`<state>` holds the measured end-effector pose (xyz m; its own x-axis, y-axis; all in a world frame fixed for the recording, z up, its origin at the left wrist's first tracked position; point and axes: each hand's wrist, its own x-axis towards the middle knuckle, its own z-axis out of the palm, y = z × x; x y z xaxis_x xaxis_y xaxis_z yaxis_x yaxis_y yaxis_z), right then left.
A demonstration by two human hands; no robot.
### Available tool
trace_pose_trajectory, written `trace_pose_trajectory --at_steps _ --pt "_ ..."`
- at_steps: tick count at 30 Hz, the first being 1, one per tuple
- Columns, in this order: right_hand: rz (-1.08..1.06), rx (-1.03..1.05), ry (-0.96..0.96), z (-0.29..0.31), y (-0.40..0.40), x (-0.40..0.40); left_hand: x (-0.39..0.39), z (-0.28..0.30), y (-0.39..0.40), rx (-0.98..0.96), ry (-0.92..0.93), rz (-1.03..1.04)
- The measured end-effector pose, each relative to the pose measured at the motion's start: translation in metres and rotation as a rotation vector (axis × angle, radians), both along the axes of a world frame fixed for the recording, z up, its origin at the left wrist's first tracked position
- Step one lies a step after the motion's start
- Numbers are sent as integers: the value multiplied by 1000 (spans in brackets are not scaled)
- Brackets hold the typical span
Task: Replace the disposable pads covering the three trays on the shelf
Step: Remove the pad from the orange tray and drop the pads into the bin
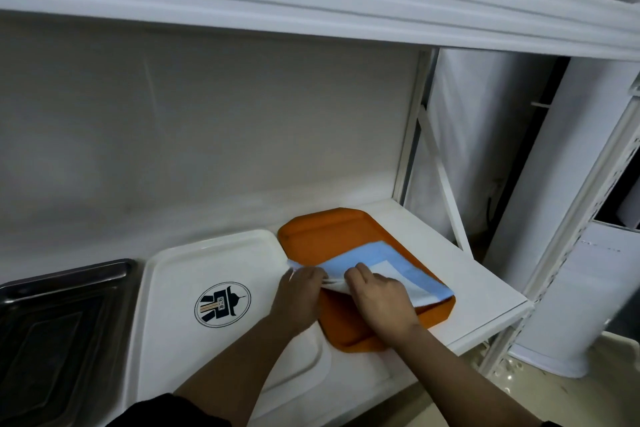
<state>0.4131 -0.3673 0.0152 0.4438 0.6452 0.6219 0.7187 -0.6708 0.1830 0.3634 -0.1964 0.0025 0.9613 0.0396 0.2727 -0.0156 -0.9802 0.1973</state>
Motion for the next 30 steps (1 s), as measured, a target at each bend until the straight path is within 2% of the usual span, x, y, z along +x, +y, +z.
trace_pose_trajectory --at_steps 5,8,10,12,14,16,18,19,22,24,27,30 --pt "106 144 -92 25 -18 -6 3 15 0 0 -121 23" --pt "102 198 -19 27 -26 -12 -2 22 4 41 -122 -18" --pt "38 401 218 29 -32 -23 -7 27 5 79 -76 -23" --pt "-87 724 504 32 -37 -38 -13 30 6 138 -75 -21" --pt "-322 949 707 31 -42 -43 -18 32 8 232 -87 -42" --pt "-528 1080 1093 29 -47 -45 -16 27 15 324 -111 -52" --pt "-530 1271 1582 26 -51 -49 -26 31 15 335 -133 -99" --pt "-499 1293 1772 23 -54 -52 -30 33 16 354 -197 -156" --pt "-347 1283 2097 21 -52 -60 -47 41 20 330 -266 -211" --pt "-256 1380 2186 27 -47 -64 -56 39 24 374 -315 -306" --pt "-224 1501 2151 37 -32 -69 -75 36 36 480 -311 -408" --pt "-270 1403 2045 39 -17 -75 -97 31 46 520 -301 -469"
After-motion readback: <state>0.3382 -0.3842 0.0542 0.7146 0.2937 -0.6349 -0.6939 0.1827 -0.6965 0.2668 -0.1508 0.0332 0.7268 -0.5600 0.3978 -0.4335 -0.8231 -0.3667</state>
